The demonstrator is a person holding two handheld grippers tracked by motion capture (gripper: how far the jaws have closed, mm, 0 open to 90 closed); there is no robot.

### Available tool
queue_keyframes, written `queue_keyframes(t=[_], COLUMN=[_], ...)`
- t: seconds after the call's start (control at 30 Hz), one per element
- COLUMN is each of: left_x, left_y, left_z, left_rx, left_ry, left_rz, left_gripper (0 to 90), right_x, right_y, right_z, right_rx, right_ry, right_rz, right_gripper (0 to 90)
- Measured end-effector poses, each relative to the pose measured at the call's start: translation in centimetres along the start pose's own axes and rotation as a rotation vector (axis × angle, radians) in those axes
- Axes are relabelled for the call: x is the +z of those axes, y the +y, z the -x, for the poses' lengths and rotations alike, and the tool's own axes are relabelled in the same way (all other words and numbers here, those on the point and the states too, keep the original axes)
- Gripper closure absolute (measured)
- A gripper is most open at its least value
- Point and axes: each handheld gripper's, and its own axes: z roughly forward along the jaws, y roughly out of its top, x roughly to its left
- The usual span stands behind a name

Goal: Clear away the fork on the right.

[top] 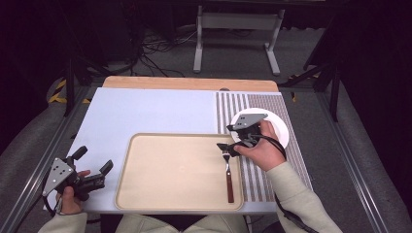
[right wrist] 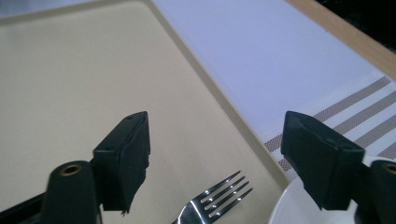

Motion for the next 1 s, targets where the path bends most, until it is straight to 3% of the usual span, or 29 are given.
queue_keyframes(t=[0.17, 0.23, 0.33, 0.43, 0.5, 0.6, 0.73, 0.8, 0.87, 1.0], left_x=[-0.2, -0.2, -0.3, -0.2, -0.2, -0.2, -0.1, -0.1, 0.0, 0.1], left_y=[0.1, 0.1, 0.1, 0.2, 0.2, 0.2, 0.2, 0.1, 0.1, 0.1], left_z=[-0.2, -0.3, -0.5, -0.5, -0.5, -0.5, -0.6, -0.5, -0.5, -0.5], left_rx=[0.003, -0.004, -0.006, -0.005, -0.008, -0.011, -0.012, -0.013, -0.009, -0.005], left_ry=[0.005, 0.008, 0.014, 0.015, 0.015, 0.017, 0.019, 0.017, 0.009, -0.003], left_rz=[0.005, 0.007, 0.005, 0.004, 0.004, 0.006, 0.007, 0.006, 0.003, 0.004], left_gripper=[0.0, 0.0, 0.0, 0.0, 0.0, 0.0, 0.0, 0.0, 0.0, 0.0], right_x=[-2.3, -2.6, -4.2, -4.8, -5.8, -6.3, -7.3, -7.4, -7.4, -7.5], right_y=[-1.4, -1.8, -3.8, -4.8, -6.8, -8.0, -10.9, -11.4, -13.3, -14.7], right_z=[-0.2, -0.2, -0.4, -0.4, -0.6, -0.7, -0.9, -1.0, -1.2, -1.4], right_rx=[0.022, 0.029, 0.064, 0.074, 0.110, 0.131, 0.191, 0.201, 0.215, 0.238], right_ry=[-0.019, -0.026, -0.052, -0.066, -0.080, -0.090, -0.110, -0.118, -0.129, -0.130], right_rz=[0.109, 0.125, 0.188, 0.212, 0.239, 0.261, 0.361, 0.373, 0.428, 0.439], right_gripper=[15.6, 15.1, 13.5, 11.2, 11.3, 11.3, 10.8, 10.6, 10.8, 10.7])
